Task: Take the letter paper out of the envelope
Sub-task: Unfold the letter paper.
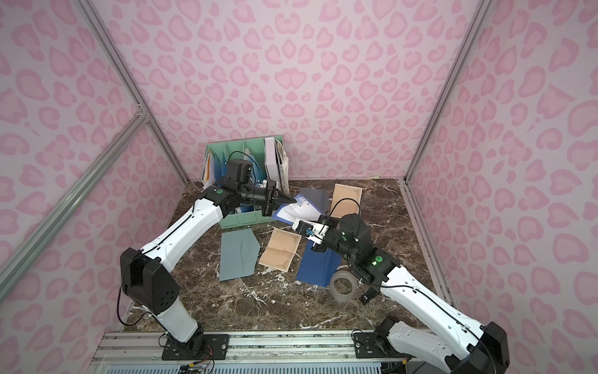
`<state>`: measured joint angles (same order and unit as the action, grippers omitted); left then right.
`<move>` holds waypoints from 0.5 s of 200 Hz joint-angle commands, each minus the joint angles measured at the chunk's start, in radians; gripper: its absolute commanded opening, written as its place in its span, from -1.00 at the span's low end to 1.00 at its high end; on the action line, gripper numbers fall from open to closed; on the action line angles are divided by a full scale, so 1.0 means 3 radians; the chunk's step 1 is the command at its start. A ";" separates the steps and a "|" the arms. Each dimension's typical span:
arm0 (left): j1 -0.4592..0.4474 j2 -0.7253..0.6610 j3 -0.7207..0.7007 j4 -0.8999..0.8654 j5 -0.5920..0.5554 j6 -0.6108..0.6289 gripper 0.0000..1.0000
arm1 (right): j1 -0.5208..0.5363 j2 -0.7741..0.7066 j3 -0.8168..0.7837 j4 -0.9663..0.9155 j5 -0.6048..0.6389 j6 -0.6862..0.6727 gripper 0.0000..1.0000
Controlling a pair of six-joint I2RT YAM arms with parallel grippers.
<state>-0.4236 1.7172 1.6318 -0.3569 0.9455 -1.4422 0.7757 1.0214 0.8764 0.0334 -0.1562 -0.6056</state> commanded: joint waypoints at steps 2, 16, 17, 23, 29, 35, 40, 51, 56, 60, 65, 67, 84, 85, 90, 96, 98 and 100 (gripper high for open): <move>0.0016 -0.0003 0.0054 0.0370 -0.0114 -0.0094 -1.00 | 0.0076 -0.0057 -0.0135 -0.0002 0.0264 0.0121 -0.29; 0.0021 0.0025 0.0116 0.0380 -0.0102 -0.0060 -1.00 | 0.0078 -0.0093 -0.0207 0.0049 0.0355 0.0266 -0.12; 0.0021 0.0024 0.0120 0.0381 -0.0100 -0.0058 -1.00 | 0.0076 -0.0097 -0.0209 0.0053 0.0366 0.0276 -0.10; 0.0021 0.0023 0.0136 0.0372 -0.0099 -0.0029 -1.00 | 0.0078 -0.0115 -0.0211 0.0079 0.0426 0.0365 -0.03; 0.0029 0.0021 0.0147 0.0371 -0.0104 0.0001 -1.00 | 0.0075 -0.0135 -0.0191 0.0095 0.0480 0.0483 0.05; 0.0036 0.0018 0.0147 0.0383 -0.0108 0.0036 -1.00 | 0.0071 -0.0164 -0.0154 0.0094 0.0509 0.0602 0.13; 0.0044 0.0005 0.0150 0.0411 -0.0117 0.0056 -1.00 | 0.0061 -0.0186 -0.0110 0.0069 0.0495 0.0690 0.19; 0.0061 -0.0016 0.0150 0.0474 -0.0152 0.0119 -1.00 | 0.0023 -0.0227 0.0009 -0.0037 0.0371 0.0949 0.30; 0.0071 -0.0027 0.0154 0.0512 -0.0185 0.0160 -1.00 | -0.0003 -0.0237 0.0072 -0.0109 0.0292 0.1084 0.34; 0.0077 -0.0040 0.0159 0.0536 -0.0214 0.0211 -1.00 | -0.0027 -0.0248 0.0114 -0.0159 0.0244 0.1183 0.36; 0.0087 -0.0054 0.0172 0.0539 -0.0254 0.0288 -1.00 | -0.0063 -0.0262 0.0166 -0.0240 0.0176 0.1357 0.38; 0.0090 -0.0057 0.0177 0.0540 -0.0272 0.0323 -1.00 | -0.0076 -0.0268 0.0181 -0.0267 0.0152 0.1422 0.38; 0.0123 -0.0103 0.0197 0.0541 -0.0447 0.0572 -1.00 | -0.0290 -0.0379 0.0256 -0.0386 -0.0228 0.2006 0.51; 0.0123 -0.0109 0.0194 0.0543 -0.0462 0.0583 -1.00 | -0.0305 -0.0389 0.0257 -0.0381 -0.0250 0.2043 0.52; 0.0131 -0.0130 0.0177 0.0565 -0.0540 0.0642 -1.00 | -0.0383 -0.0431 0.0265 -0.0368 -0.0365 0.2244 0.57; 0.0134 -0.0161 0.0155 0.0614 -0.0623 0.0709 -1.00 | -0.0514 -0.0482 0.0264 -0.0329 -0.0526 0.2485 0.60; 0.0134 -0.0167 0.0150 0.0626 -0.0654 0.0727 -1.00 | -0.0561 -0.0492 0.0260 -0.0311 -0.0600 0.2553 0.61; 0.0134 -0.0175 0.0142 0.0633 -0.0676 0.0746 -1.00 | -0.0604 -0.0508 0.0263 -0.0284 -0.0667 0.2637 0.61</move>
<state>-0.3882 1.6920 1.6806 -0.2325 0.8436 -1.3460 0.6868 0.9092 0.9421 -0.0418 -0.1566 -0.1623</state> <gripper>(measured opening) 0.053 0.787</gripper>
